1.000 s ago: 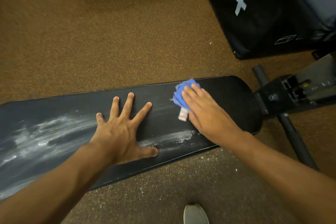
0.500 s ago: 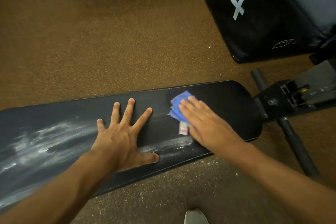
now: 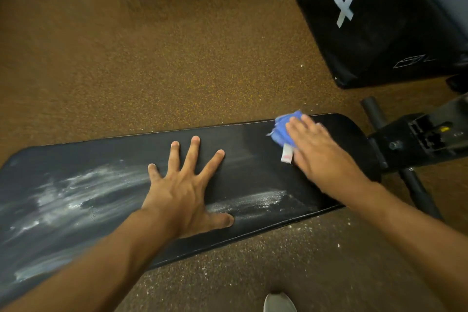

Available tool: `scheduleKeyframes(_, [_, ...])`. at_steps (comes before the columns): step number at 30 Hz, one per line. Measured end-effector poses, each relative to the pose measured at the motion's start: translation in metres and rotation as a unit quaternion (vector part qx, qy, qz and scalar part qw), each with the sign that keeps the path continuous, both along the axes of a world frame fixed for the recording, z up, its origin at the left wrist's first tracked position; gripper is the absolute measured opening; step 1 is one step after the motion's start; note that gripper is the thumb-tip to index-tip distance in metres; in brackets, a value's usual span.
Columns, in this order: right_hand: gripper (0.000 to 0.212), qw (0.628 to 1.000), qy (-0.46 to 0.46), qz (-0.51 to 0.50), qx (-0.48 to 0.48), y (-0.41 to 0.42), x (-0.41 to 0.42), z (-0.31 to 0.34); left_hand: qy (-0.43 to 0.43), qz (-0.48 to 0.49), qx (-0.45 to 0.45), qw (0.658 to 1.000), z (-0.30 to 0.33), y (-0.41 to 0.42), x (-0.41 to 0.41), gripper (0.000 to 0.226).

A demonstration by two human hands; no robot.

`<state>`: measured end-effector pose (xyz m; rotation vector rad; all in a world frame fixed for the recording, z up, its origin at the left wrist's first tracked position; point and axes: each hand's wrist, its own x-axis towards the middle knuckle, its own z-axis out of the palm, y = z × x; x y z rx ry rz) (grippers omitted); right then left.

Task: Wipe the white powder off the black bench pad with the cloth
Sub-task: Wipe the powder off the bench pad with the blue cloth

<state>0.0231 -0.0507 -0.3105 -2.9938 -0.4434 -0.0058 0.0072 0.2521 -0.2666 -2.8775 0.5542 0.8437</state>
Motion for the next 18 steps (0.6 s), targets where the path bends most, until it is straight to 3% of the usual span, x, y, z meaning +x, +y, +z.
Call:
scheduleKeyframes(2, [0.050, 0.996, 0.008, -0.083, 0.013, 0.008, 0.029, -0.004, -0.006, -0.002, -0.002, 1.000, -0.003, -0.001, -0.001, 0.128])
scheduleKeyframes(4, [0.048, 0.994, -0.001, -0.102, 0.034, 0.040, 0.042, -0.004, -0.012, -0.001, -0.005, 1.000, -0.004, -0.001, -0.001, 0.128])
scheduleKeyframes(7, [0.052, 0.999, -0.012, 0.025, 0.038, 0.070, 0.012, 0.000, -0.015, -0.001, -0.004, 1.000, -0.003, 0.000, 0.000, 0.128])
scheduleKeyframes(10, [0.056, 0.994, 0.012, 0.107, 0.004, 0.044, -0.025, 0.005, -0.011, -0.001, -0.009, 1.000, -0.001, 0.000, 0.000, 0.127])
scheduleKeyframes(13, [0.057, 1.000, 0.011, 0.025, 0.008, 0.009, -0.006, 0.003, -0.016, -0.002, -0.026, 1.000, 0.001, 0.003, -0.002, 0.126])
scheduleKeyframes(16, [0.049, 0.995, 0.011, -0.090, 0.031, 0.024, 0.032, 0.002, -0.036, 0.006, -0.057, 0.998, 0.007, 0.012, -0.005, 0.124])
scheduleKeyframes(18, [0.048, 0.995, -0.006, -0.084, 0.044, 0.053, 0.033, 0.002, -0.061, 0.008, -0.058, 0.996, 0.014, 0.027, -0.007, 0.123])
